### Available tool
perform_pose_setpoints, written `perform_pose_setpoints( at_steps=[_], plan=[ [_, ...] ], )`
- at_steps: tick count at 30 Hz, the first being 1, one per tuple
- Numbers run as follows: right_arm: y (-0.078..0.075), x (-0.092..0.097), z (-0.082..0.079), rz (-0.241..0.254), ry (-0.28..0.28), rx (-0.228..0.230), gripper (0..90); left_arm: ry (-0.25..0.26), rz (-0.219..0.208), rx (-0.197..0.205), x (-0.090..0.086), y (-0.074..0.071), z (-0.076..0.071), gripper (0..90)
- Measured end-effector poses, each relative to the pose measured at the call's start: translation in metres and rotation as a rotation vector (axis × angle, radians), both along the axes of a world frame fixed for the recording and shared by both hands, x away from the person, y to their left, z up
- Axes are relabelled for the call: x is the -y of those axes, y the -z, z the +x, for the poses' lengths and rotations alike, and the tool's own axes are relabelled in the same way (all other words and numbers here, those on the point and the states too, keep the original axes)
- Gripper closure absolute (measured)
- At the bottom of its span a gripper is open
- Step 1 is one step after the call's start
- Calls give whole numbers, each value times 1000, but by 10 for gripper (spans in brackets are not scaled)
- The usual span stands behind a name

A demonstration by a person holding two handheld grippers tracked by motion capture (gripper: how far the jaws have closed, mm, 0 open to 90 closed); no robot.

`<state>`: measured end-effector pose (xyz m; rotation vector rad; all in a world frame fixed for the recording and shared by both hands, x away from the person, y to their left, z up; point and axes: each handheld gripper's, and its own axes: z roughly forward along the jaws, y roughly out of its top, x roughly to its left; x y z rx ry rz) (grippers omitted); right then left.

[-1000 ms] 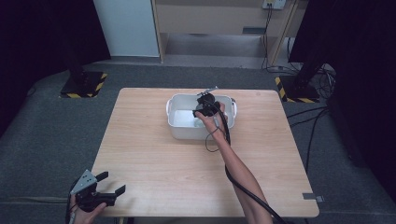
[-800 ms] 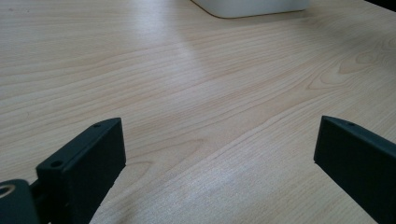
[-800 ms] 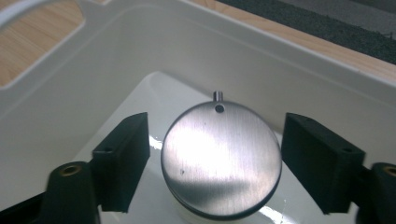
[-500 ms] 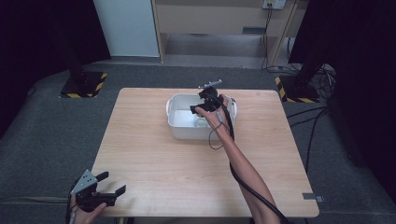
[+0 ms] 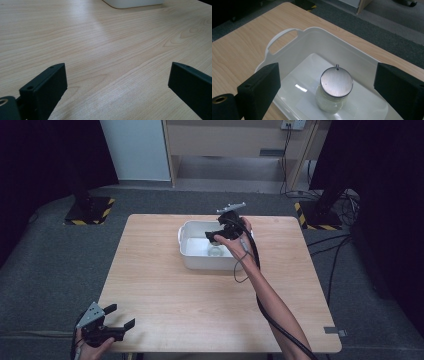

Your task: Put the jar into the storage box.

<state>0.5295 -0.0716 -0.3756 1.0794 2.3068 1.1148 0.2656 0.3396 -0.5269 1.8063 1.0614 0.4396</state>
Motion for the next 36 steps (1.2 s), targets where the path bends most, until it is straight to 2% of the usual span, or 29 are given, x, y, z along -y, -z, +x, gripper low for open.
perform_pose_setpoints(
  at_steps=[2,8,12,17,23,30,36],
  plan=[
    [-6,6,-8,8,-19,19,59,1,1,-1,0,0,0,6],
    [-11,16,-25,34,-49,29,53,1,-1,-4,0,0,0,6],
    [-15,26,-42,52,-76,62,48,2,0,-4,1,0,0,6],
    [-17,34,-55,69,-95,79,44,0,-2,-4,0,0,0,5],
    [-16,49,-76,86,-120,97,31,0,-2,-8,1,1,1,5],
    [-13,65,-93,119,-132,111,30,-3,-7,-13,1,1,2,4],
    [-3,86,-113,125,-143,130,30,-2,-7,-10,1,1,2,4]
  ],
)
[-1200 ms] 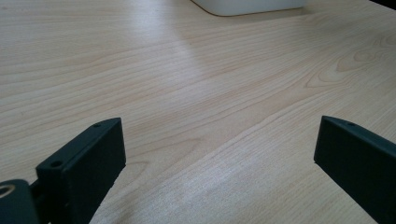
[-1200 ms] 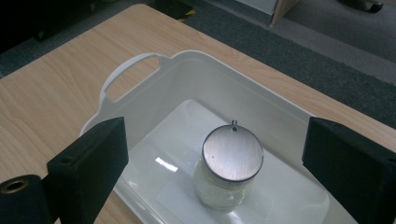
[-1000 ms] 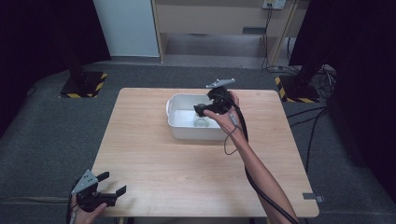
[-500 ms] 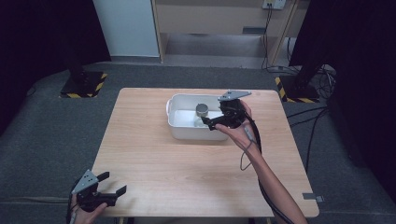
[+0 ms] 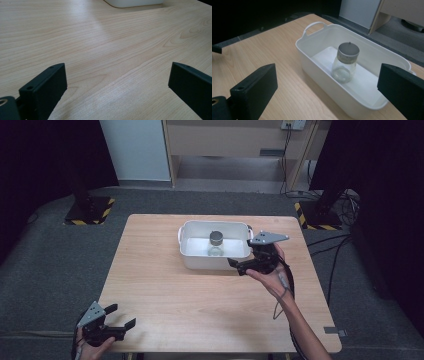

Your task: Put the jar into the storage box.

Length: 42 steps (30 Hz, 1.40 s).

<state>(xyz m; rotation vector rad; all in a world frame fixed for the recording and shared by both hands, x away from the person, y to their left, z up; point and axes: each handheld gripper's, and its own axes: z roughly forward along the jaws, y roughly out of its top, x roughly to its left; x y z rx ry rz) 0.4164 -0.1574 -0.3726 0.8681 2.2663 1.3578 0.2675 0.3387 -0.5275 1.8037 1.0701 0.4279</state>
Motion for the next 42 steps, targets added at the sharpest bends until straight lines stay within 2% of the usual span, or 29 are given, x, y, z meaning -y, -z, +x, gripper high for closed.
perform_pose_setpoints(
  at_steps=[2,7,12,25,35,42],
  plan=[
    [5,8,-7,1,10,10,31,2,2,1,1,0,0,4],
    [19,28,-24,20,28,-6,31,2,9,0,1,0,0,4],
    [32,41,-40,39,48,-4,30,5,10,1,1,0,-1,4],
    [46,67,-75,46,98,32,30,12,11,7,1,-1,-2,4],
    [65,87,-98,53,139,17,30,15,15,8,2,-1,-2,4],
    [86,98,-112,40,170,-7,29,18,19,8,3,-1,-2,4]
  ],
)
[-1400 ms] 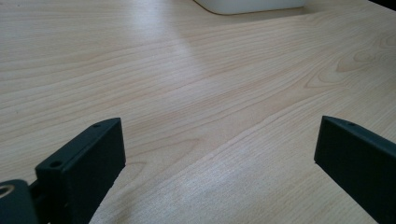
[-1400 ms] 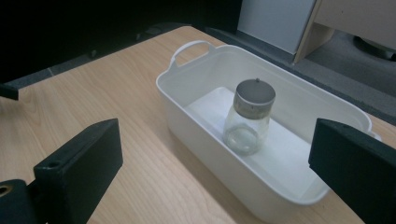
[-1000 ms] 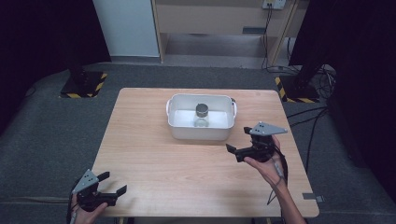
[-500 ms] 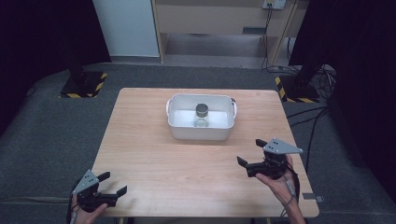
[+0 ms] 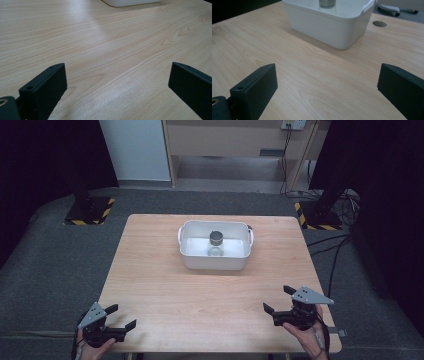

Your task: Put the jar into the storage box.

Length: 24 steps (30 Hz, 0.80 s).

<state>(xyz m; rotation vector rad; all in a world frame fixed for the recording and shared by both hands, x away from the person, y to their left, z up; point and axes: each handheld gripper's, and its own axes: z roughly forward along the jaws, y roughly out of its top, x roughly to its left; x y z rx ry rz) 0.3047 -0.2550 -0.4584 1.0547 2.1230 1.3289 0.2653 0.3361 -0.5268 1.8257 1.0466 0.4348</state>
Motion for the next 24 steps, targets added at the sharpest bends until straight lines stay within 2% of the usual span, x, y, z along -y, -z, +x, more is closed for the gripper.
perform_pose_setpoints(
  at_steps=[4,6,11,17,24],
  plan=[
    [15,8,-8,6,20,-23,29,1,1,-2,0,0,0,4],
    [27,14,-11,14,36,-48,30,3,1,-2,1,0,0,4],
    [41,23,-16,28,58,-63,30,6,4,-3,1,0,0,4],
    [53,27,-17,35,81,-68,30,4,4,-4,1,1,0,4],
    [64,28,-14,43,81,-80,33,12,5,-3,2,1,1,4]
  ],
)
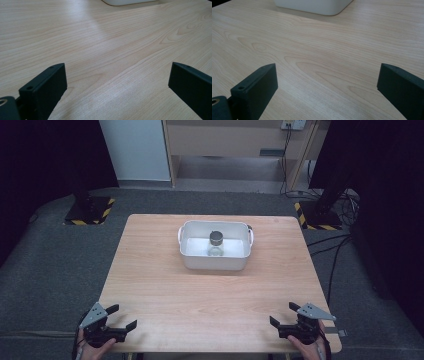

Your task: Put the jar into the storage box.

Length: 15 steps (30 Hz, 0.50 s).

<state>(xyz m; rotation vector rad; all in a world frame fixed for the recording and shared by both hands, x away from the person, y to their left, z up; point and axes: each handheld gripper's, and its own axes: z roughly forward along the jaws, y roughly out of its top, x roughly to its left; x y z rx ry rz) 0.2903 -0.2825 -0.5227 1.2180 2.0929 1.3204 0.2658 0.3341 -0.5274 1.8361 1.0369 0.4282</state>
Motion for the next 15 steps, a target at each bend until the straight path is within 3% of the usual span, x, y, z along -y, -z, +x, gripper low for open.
perform_pose_setpoints(
  at_steps=[15],
  plan=[
    [3,5,-2,23,-6,48,30,15,6,-1,2,0,0,4]
  ],
)
